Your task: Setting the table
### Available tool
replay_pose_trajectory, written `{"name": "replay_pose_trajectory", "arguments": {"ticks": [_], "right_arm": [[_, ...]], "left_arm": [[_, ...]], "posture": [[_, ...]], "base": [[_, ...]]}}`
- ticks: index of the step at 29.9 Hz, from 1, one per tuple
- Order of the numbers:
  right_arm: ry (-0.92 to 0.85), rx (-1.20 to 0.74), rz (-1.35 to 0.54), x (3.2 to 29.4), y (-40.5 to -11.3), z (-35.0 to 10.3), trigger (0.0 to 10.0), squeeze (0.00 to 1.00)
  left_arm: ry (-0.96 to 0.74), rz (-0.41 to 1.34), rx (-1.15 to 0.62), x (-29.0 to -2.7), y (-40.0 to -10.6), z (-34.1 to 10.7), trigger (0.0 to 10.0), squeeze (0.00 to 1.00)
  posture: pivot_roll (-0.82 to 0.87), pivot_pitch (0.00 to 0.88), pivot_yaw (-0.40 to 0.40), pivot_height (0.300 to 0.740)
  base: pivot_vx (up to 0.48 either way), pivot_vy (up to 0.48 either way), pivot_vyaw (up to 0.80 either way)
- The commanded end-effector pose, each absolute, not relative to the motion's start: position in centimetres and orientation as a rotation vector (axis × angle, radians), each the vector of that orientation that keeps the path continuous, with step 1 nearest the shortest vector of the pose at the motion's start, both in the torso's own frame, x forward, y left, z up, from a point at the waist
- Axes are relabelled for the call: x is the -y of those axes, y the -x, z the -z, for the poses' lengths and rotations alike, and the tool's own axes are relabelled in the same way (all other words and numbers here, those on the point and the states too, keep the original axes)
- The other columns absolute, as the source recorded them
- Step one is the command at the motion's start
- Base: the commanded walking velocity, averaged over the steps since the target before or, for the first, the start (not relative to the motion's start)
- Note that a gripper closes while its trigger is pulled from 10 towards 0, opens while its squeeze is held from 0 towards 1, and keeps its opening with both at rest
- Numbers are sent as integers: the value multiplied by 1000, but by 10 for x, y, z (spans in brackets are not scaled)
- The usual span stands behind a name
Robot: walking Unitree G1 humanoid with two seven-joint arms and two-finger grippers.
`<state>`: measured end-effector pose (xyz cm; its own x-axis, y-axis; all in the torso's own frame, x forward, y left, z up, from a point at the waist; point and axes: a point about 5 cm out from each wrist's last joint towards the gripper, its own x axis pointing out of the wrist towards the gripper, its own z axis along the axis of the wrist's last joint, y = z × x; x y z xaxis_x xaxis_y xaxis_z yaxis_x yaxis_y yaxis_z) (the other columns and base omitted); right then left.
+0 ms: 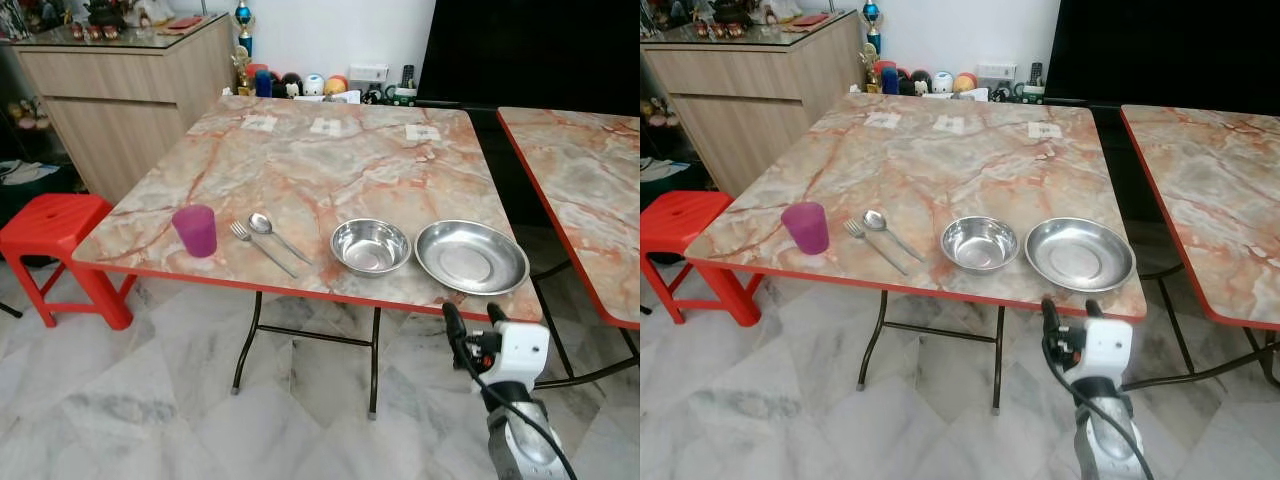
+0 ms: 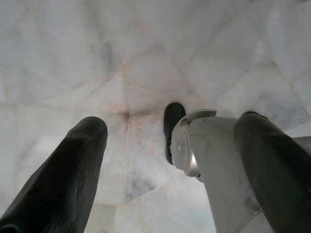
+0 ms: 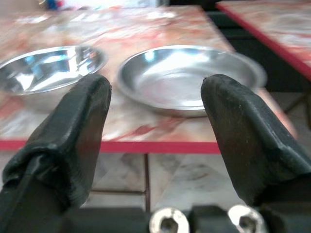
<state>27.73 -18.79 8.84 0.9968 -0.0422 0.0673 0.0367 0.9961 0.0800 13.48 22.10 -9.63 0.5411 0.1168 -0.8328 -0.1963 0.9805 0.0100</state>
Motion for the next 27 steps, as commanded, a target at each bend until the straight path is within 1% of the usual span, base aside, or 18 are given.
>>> {"name": "replay_pose_trajectory", "arguments": {"ticks": [1, 7, 9, 15, 19, 25, 27], "right_arm": [[-97, 88, 59, 185, -280, -95, 10000, 0], [-133, 84, 9, 170, -283, -100, 10000, 0], [-143, 85, -28, 161, -287, -102, 10000, 0], [-188, 110, -27, 146, -293, -105, 10000, 0], [-168, 114, -39, 140, -297, -106, 10000, 0], [-181, 131, -32, 142, -302, -109, 10000, 0], [-186, 135, -28, 141, -302, -110, 10000, 0]], "left_arm": [[80, -186, -983, -219, -132, 98, 10000, 0], [85, -203, -985, -219, -130, 98, 10000, 0], [88, -212, -986, -220, -129, 98, 10000, 0], [69, -221, -991, -230, -131, 96, 10000, 0], [43, -216, -987, -235, -136, 93, 10000, 0], [25, -205, -971, -237, -143, 90, 10000, 0], [23, -204, -973, -238, -143, 90, 10000, 0]], "posture": [[-38, 0, -16, 740], [-19, 0, -25, 740], [-11, 0, -18, 740], [-5, 0, 26, 740], [-3, 0, 40, 740], [6, 0, 50, 740], [2, 0, 50, 740]], "base": [[0, 0, -763], [0, 0, -765], [0, 0, -756], [0, 0, -717], [0, 0, 0], [0, 0, 0], [0, -285, 0]]}}
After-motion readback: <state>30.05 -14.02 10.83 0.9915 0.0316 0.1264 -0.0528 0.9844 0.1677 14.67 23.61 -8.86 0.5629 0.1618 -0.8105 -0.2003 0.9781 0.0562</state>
